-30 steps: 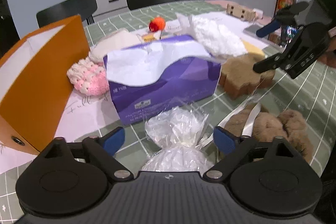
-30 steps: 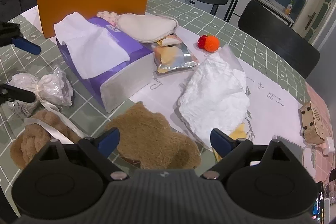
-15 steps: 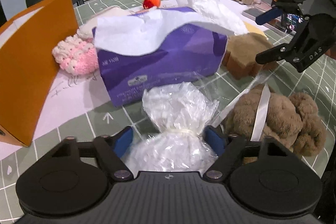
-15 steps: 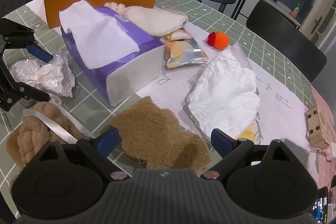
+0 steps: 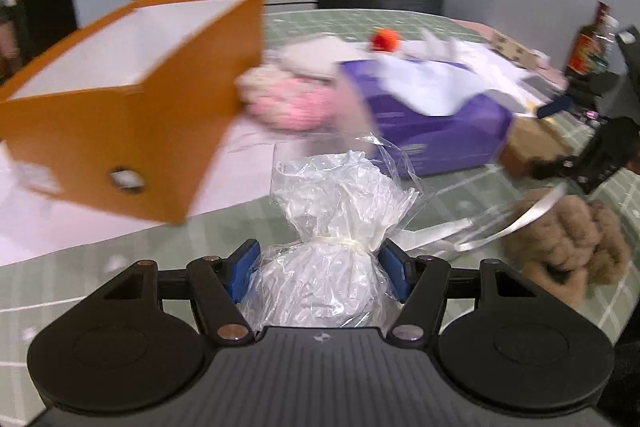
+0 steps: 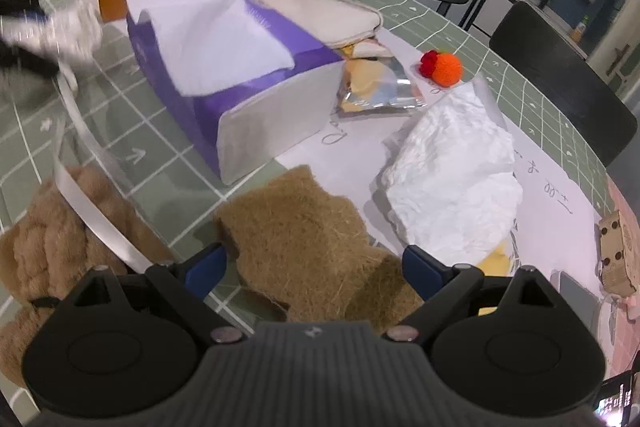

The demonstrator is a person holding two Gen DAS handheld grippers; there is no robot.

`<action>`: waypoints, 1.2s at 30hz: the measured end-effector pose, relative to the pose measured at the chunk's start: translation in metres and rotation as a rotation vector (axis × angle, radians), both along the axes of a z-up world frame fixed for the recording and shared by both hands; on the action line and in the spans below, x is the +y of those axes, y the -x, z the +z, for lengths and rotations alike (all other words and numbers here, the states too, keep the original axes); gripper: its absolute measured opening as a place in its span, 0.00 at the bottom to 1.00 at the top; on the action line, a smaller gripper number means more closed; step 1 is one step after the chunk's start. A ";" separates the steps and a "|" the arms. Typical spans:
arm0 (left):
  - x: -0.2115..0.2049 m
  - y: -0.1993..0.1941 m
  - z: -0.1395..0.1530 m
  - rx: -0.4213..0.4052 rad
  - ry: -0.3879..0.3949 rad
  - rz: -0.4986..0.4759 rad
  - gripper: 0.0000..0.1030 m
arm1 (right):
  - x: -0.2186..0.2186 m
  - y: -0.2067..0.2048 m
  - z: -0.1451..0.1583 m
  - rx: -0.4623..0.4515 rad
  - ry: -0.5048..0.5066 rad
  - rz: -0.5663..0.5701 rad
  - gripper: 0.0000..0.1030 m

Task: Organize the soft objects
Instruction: 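Lift the plastic bag with the left tool while the right tool carries the coir pad toward the orange box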

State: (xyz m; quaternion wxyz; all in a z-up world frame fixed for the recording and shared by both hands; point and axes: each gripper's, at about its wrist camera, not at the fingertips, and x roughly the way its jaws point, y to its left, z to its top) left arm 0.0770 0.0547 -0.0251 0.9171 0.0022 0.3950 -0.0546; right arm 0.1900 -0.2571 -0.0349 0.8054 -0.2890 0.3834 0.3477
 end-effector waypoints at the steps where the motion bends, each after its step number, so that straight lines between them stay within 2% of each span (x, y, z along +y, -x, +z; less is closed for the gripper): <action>1: 0.008 0.004 0.002 -0.004 -0.001 0.019 0.72 | 0.001 -0.001 -0.002 -0.003 0.009 0.000 0.91; 4: 0.031 0.014 0.006 -0.015 0.019 0.067 0.72 | -0.001 -0.003 -0.004 -0.004 0.026 -0.019 0.92; 9: 0.051 0.027 0.007 -0.029 -0.001 0.127 0.72 | -0.001 -0.005 -0.004 0.005 0.023 -0.038 0.93; 16: 0.048 0.030 0.003 -0.023 0.004 0.111 0.72 | 0.001 -0.007 -0.011 -0.006 0.004 -0.038 0.96; 21: 0.044 0.033 0.004 -0.028 0.002 0.098 0.72 | -0.003 -0.016 -0.007 0.043 0.003 -0.114 0.91; 25: 0.044 0.037 0.008 -0.040 -0.003 0.100 0.73 | -0.004 -0.015 -0.003 0.058 -0.009 -0.117 0.89; 31: 0.047 0.045 0.016 -0.058 -0.005 0.109 0.72 | -0.007 -0.011 0.016 0.017 -0.052 -0.136 0.89; 36: 0.048 0.054 0.033 -0.096 -0.046 0.105 0.72 | -0.011 -0.009 0.028 -0.031 -0.060 -0.169 0.89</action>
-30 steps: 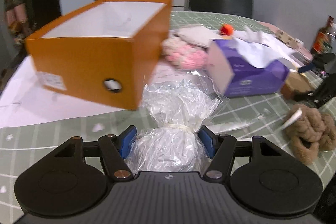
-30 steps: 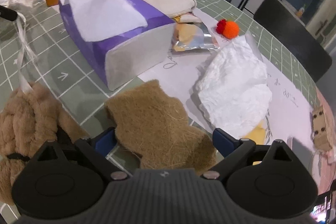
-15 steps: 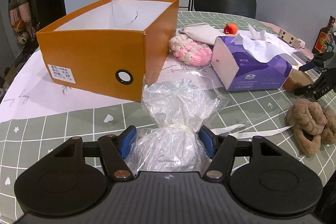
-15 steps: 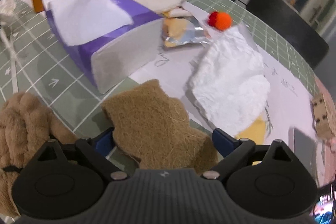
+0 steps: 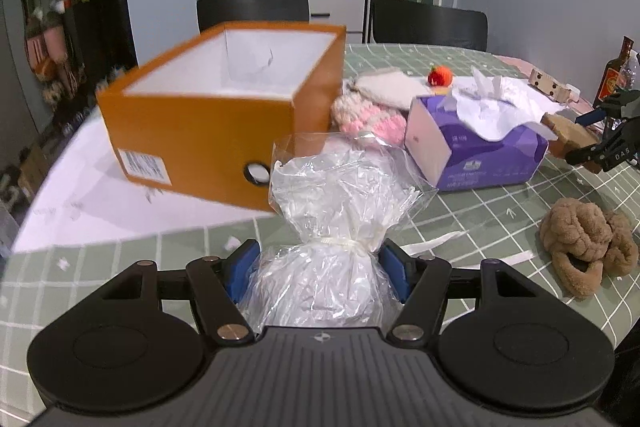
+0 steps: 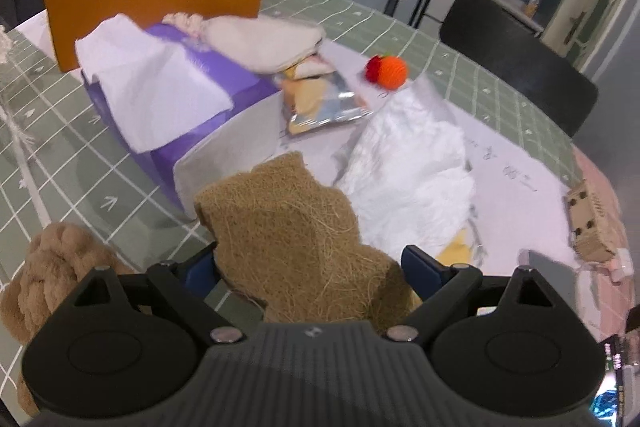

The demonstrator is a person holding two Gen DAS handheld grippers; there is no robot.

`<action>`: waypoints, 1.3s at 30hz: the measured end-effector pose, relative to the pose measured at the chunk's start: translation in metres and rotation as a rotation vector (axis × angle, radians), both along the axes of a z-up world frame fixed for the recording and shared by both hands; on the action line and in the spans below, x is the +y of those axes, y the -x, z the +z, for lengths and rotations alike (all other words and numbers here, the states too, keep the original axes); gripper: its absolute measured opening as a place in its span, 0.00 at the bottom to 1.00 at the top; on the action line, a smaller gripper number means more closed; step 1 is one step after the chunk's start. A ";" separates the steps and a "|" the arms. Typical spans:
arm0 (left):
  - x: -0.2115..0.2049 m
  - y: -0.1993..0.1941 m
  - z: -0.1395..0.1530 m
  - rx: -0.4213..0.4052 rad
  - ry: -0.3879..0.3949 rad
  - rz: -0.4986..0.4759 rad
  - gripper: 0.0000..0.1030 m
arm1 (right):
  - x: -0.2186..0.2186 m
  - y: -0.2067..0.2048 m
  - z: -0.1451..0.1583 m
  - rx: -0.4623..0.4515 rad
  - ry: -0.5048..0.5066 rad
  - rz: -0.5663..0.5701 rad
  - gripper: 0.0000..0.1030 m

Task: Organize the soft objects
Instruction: 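Lift the plastic bag with the left tool while the right tool carries the coir pad toward the orange box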

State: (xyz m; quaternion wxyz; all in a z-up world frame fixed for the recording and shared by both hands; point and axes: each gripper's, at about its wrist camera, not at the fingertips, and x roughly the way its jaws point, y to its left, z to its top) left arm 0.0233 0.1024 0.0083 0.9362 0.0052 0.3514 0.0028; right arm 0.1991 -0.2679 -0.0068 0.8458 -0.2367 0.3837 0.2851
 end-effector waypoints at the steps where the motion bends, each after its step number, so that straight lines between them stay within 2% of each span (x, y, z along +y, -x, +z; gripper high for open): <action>1: 0.001 0.002 0.005 -0.011 -0.019 0.002 0.72 | -0.002 0.000 0.003 -0.012 -0.004 -0.012 0.89; 7: 0.023 0.015 0.046 -0.095 -0.076 0.060 0.72 | -0.012 -0.002 0.024 -0.075 0.005 -0.106 0.89; 12: 0.035 0.035 0.084 -0.179 -0.135 0.089 0.72 | -0.016 0.004 0.062 -0.141 -0.012 -0.162 0.89; 16: 0.042 0.046 0.103 -0.230 -0.146 0.114 0.72 | -0.012 0.015 0.103 -0.210 0.010 -0.161 0.89; 24: 0.039 0.057 0.126 -0.287 -0.140 0.086 0.72 | 0.012 0.043 0.211 -0.357 -0.006 -0.129 0.89; 29: 0.043 0.051 0.151 -0.322 -0.153 0.062 0.72 | 0.036 0.061 0.268 -0.436 -0.011 -0.099 0.89; 32: 0.044 0.041 0.173 -0.352 -0.171 0.043 0.72 | 0.050 0.069 0.293 -0.458 -0.003 -0.086 0.89; 39: 0.054 0.002 0.213 -0.395 -0.156 0.010 0.72 | 0.080 0.066 0.345 -0.503 0.033 -0.064 0.89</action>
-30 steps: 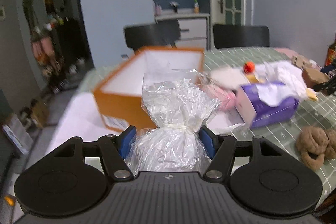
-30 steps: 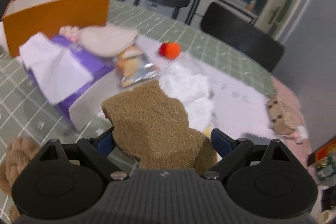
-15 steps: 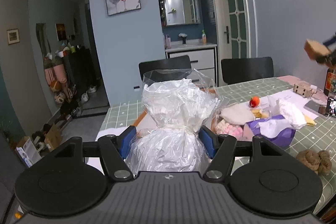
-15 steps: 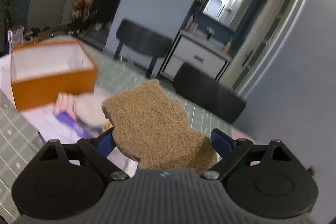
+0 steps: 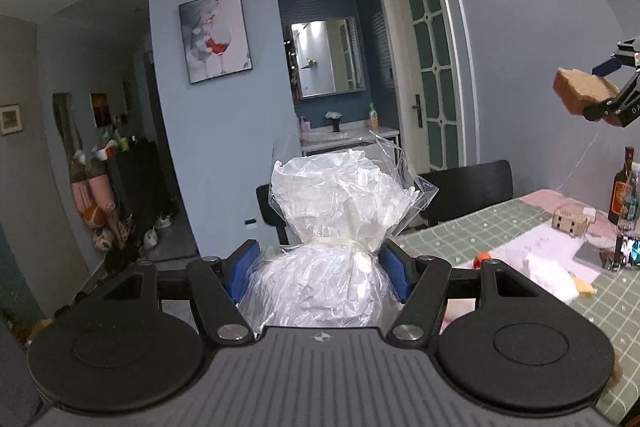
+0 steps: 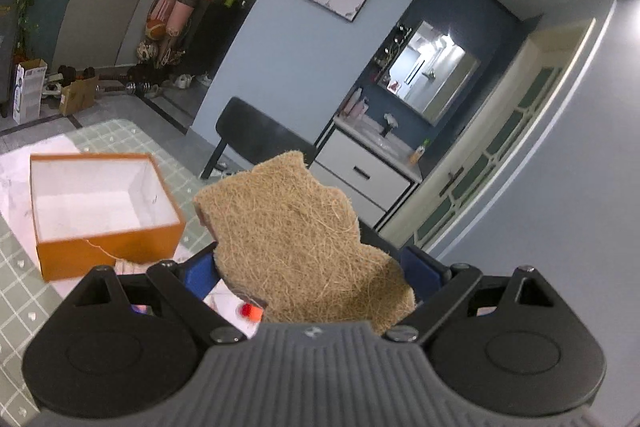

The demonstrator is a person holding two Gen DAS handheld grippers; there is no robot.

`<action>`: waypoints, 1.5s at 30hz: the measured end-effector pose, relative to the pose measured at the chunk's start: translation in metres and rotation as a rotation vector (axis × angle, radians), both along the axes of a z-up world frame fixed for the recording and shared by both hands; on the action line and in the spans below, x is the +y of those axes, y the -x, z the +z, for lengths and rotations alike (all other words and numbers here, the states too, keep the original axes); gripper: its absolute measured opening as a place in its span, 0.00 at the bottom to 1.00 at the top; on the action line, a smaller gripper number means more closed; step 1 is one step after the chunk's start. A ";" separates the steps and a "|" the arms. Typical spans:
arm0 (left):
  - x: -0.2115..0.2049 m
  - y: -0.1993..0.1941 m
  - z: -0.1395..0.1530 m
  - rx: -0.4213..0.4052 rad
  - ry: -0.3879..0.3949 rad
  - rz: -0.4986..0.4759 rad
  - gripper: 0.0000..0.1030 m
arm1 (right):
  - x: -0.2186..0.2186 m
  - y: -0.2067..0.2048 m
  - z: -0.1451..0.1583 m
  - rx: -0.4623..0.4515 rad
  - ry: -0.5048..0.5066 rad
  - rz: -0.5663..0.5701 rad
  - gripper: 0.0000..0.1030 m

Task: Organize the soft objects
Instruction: 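Lift the plastic bag with the left tool while the right tool carries the coir pad toward the orange box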

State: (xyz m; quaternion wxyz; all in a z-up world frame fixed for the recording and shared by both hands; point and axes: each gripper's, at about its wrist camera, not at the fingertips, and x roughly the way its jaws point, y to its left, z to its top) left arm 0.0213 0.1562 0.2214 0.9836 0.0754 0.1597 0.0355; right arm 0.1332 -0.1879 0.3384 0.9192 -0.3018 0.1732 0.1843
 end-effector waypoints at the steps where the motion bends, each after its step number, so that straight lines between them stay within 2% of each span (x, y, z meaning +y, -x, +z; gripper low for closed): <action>1: 0.000 -0.008 0.003 0.003 -0.006 -0.004 0.72 | 0.004 -0.003 0.007 -0.005 0.001 0.003 0.89; 8: -0.001 -0.048 0.016 0.022 -0.082 0.005 0.72 | 0.044 -0.034 0.047 -0.034 0.014 0.044 0.89; 13: 0.013 -0.071 0.022 0.029 -0.104 0.038 0.72 | 0.080 -0.060 0.069 -0.062 0.022 0.080 0.89; 19: 0.034 -0.097 0.020 0.053 -0.070 0.061 0.72 | 0.128 -0.083 0.093 -0.088 -0.010 0.135 0.89; 26: 0.049 -0.118 0.011 0.084 -0.045 0.064 0.72 | 0.188 -0.099 0.097 -0.089 -0.045 0.214 0.89; 31: 0.059 -0.132 -0.010 0.133 -0.023 0.049 0.72 | 0.224 -0.105 0.076 -0.046 -0.012 0.272 0.89; 37: 0.072 -0.147 -0.041 0.215 -0.007 0.044 0.72 | 0.262 -0.128 0.028 0.044 0.040 0.322 0.89; 45: 0.082 -0.161 -0.096 0.361 0.012 0.023 0.72 | 0.308 -0.164 -0.061 0.194 0.110 0.383 0.89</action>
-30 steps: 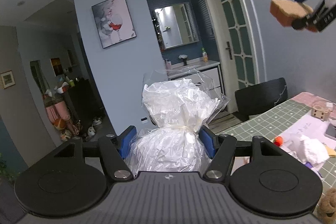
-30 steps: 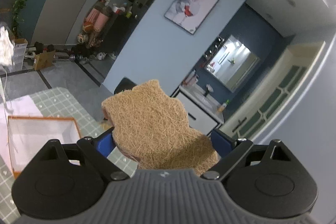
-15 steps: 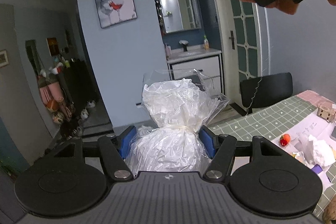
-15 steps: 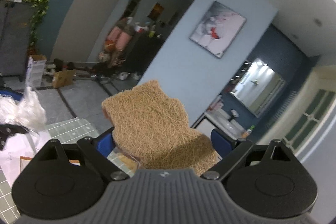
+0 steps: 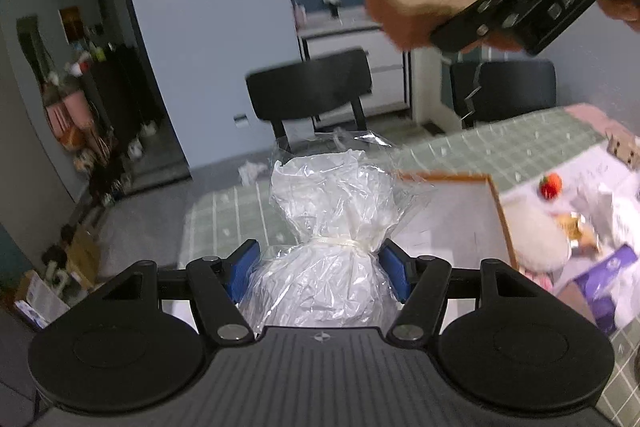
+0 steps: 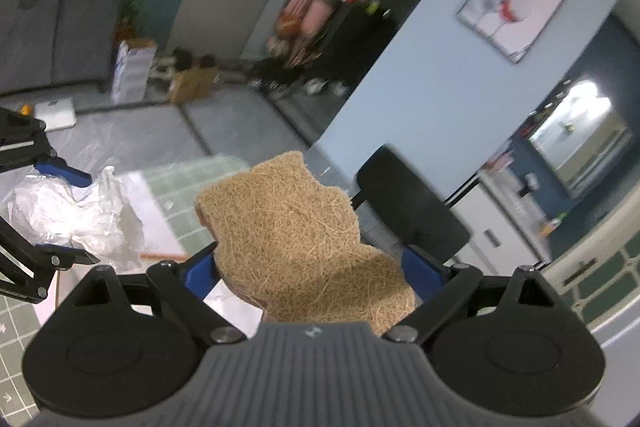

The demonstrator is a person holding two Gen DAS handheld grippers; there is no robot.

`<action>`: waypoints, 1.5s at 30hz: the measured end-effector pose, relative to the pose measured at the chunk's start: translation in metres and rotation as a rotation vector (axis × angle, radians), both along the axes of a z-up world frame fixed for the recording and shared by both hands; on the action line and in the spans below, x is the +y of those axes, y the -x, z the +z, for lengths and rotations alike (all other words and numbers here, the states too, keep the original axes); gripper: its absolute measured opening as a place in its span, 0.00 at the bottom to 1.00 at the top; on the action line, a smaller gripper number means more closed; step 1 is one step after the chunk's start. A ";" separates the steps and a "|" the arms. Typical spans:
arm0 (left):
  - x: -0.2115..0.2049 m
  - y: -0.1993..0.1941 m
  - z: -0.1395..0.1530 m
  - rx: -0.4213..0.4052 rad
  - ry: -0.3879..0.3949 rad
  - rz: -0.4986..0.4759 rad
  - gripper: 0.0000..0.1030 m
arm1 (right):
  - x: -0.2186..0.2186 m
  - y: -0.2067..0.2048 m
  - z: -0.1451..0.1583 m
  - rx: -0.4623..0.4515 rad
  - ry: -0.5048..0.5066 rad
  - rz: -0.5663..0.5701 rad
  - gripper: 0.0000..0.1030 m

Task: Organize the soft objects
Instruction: 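Lift the plastic bag with the left tool while the right tool carries the coir pad toward the orange box, then lower the bag and coir pad into the orange box and open both tools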

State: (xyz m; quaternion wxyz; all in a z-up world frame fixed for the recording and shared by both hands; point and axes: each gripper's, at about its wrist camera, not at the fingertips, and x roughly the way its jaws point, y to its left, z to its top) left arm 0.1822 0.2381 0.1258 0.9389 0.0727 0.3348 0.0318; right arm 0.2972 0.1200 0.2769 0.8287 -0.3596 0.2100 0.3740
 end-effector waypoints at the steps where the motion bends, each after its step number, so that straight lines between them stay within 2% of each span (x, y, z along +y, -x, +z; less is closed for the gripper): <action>1: 0.000 -0.001 -0.004 0.013 0.000 -0.005 0.72 | 0.005 -0.005 -0.010 0.016 0.008 0.004 0.89; 10: -0.010 -0.019 -0.035 0.107 -0.005 -0.047 0.72 | 0.028 -0.028 -0.095 0.155 0.058 0.017 0.89; 17: -0.021 -0.026 -0.066 0.194 -0.027 -0.080 0.72 | 0.035 -0.027 -0.154 0.226 0.156 0.122 0.89; 23: -0.025 -0.031 -0.080 0.238 -0.045 -0.097 0.72 | 0.038 -0.030 -0.183 0.269 0.196 0.134 0.89; 30: -0.041 -0.043 -0.095 0.349 -0.154 -0.170 0.73 | 0.046 -0.038 -0.217 0.303 0.248 0.145 0.90; 35: -0.038 -0.050 -0.100 0.437 -0.155 -0.206 0.78 | 0.053 -0.034 -0.236 0.333 0.297 0.176 0.90; 38: -0.035 -0.051 -0.106 0.469 -0.137 -0.206 0.78 | 0.057 -0.031 -0.246 0.358 0.330 0.203 0.90; 45: -0.038 -0.056 -0.119 0.519 -0.164 -0.246 0.79 | 0.064 -0.024 -0.261 0.389 0.396 0.242 0.91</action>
